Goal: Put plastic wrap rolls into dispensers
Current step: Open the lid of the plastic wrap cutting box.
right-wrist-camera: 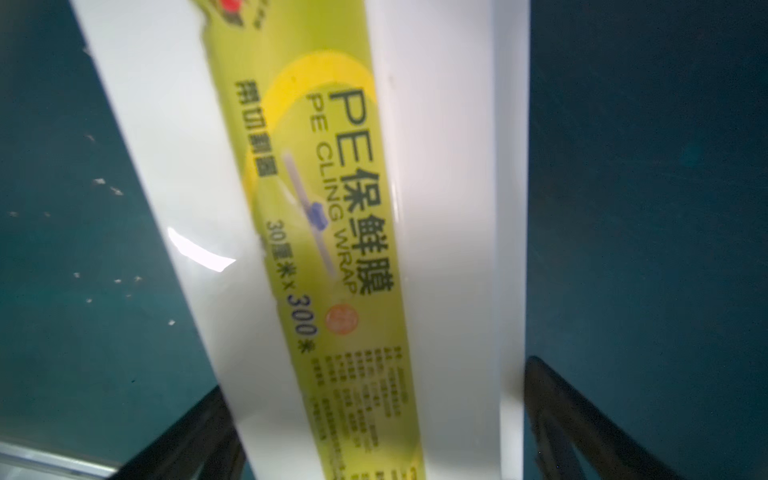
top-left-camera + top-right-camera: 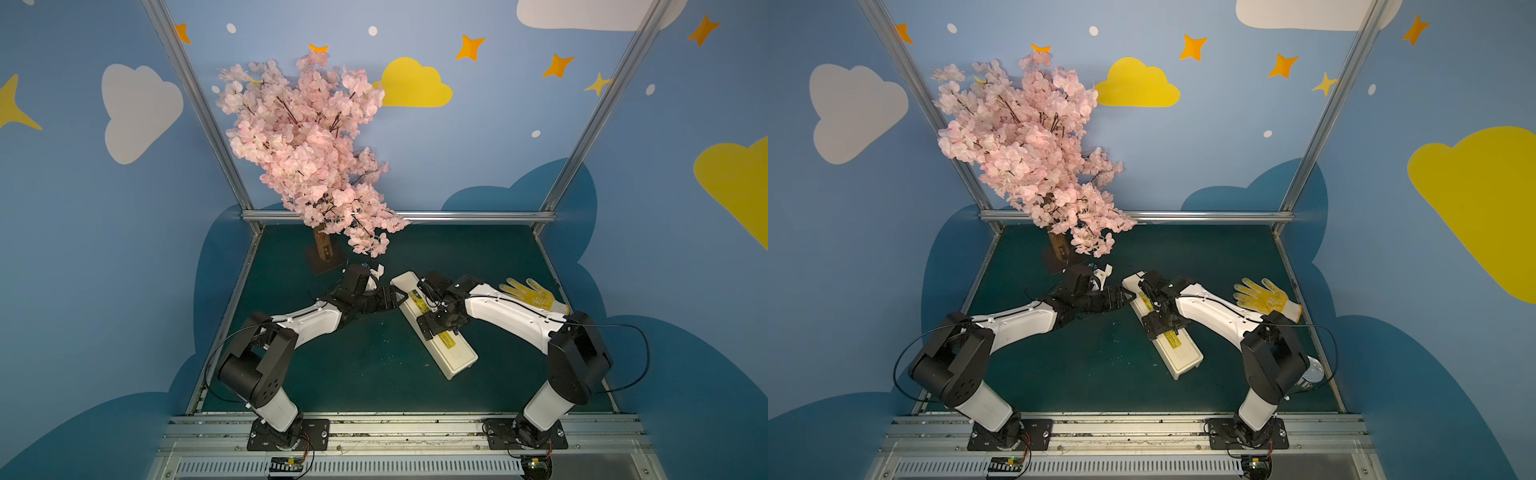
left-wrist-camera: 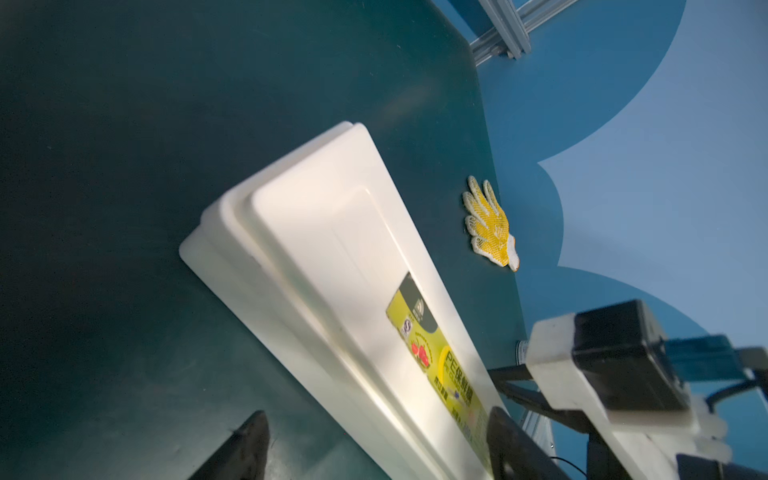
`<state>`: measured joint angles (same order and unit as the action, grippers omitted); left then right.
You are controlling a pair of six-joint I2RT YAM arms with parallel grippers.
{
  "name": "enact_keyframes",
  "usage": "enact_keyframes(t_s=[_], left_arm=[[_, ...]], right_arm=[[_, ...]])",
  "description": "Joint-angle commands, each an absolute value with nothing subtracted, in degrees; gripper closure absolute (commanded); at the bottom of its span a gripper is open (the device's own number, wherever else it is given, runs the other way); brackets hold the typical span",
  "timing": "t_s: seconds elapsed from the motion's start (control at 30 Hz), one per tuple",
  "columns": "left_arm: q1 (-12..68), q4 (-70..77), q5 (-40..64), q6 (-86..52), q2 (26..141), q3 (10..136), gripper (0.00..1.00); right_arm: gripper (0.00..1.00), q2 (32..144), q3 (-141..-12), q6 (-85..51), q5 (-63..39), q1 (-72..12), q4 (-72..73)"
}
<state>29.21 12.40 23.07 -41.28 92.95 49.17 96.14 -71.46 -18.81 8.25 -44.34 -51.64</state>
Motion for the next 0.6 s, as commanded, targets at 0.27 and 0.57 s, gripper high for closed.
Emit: enact_keyframes(t_s=[0.27,0.57], left_arm=[[31.29,7.86,21.18,-38.46,90.34,47.65,0.22],[31.30,6.87,20.23,-37.45,88.53,46.73,0.21]], right_arm=[[0.05,95.09,-73.87,-15.87,8.80,-42.83,-54.02],[0.12,94.49,-73.32,-13.36,2.50,-40.13,-53.34]])
